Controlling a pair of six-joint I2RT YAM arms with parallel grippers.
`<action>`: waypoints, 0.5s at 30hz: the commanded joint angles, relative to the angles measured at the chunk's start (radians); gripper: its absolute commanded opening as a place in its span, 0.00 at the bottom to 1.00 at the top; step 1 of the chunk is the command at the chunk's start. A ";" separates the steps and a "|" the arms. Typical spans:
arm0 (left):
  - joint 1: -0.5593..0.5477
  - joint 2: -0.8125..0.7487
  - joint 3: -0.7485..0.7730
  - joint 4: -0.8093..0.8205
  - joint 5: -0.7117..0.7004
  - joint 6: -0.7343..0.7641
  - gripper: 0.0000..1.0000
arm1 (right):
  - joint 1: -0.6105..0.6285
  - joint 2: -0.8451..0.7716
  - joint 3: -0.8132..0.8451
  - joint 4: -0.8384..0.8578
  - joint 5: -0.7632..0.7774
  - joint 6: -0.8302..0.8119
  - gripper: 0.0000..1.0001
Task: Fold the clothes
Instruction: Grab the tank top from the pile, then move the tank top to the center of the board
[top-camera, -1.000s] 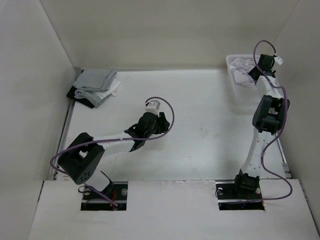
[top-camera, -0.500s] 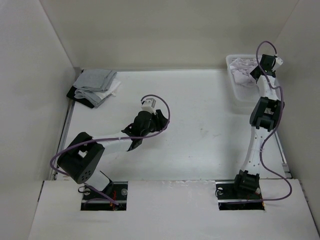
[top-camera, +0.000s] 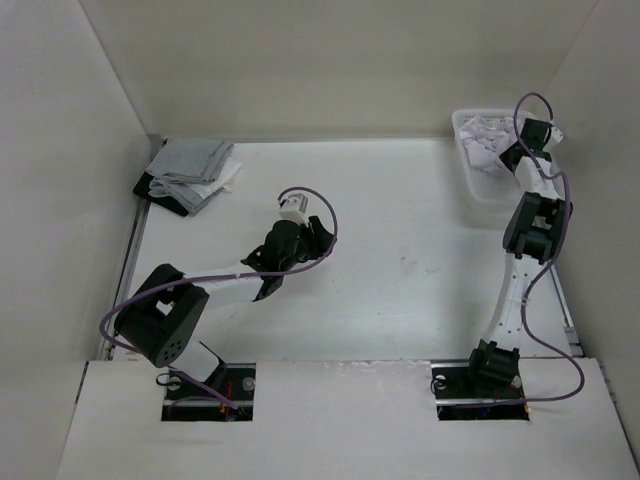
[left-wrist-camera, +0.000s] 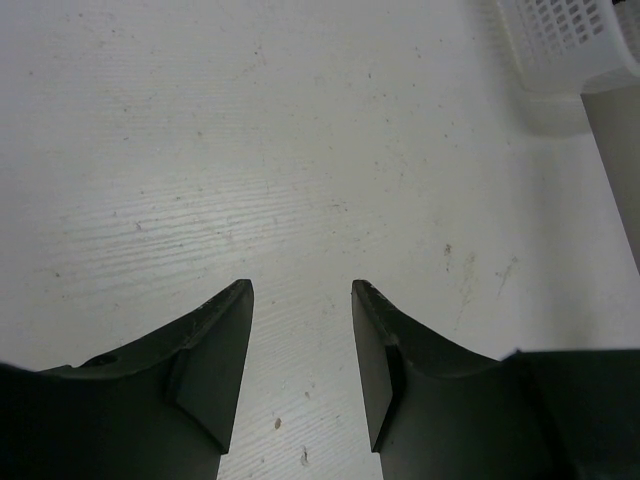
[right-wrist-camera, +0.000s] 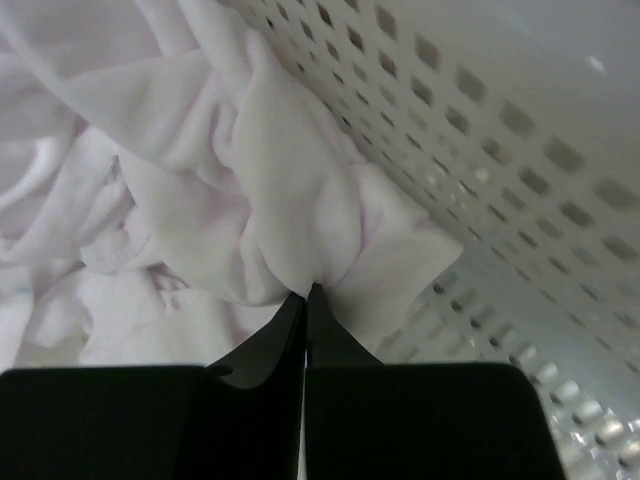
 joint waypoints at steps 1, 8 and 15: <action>0.004 0.000 -0.004 0.063 0.015 -0.006 0.42 | -0.005 -0.328 -0.300 0.359 -0.051 0.026 0.00; -0.002 -0.035 -0.013 0.069 0.026 -0.023 0.42 | 0.064 -0.840 -0.613 0.511 -0.139 0.010 0.00; 0.030 -0.210 -0.053 0.035 0.009 -0.071 0.42 | 0.310 -1.242 -0.707 0.493 -0.189 0.010 0.00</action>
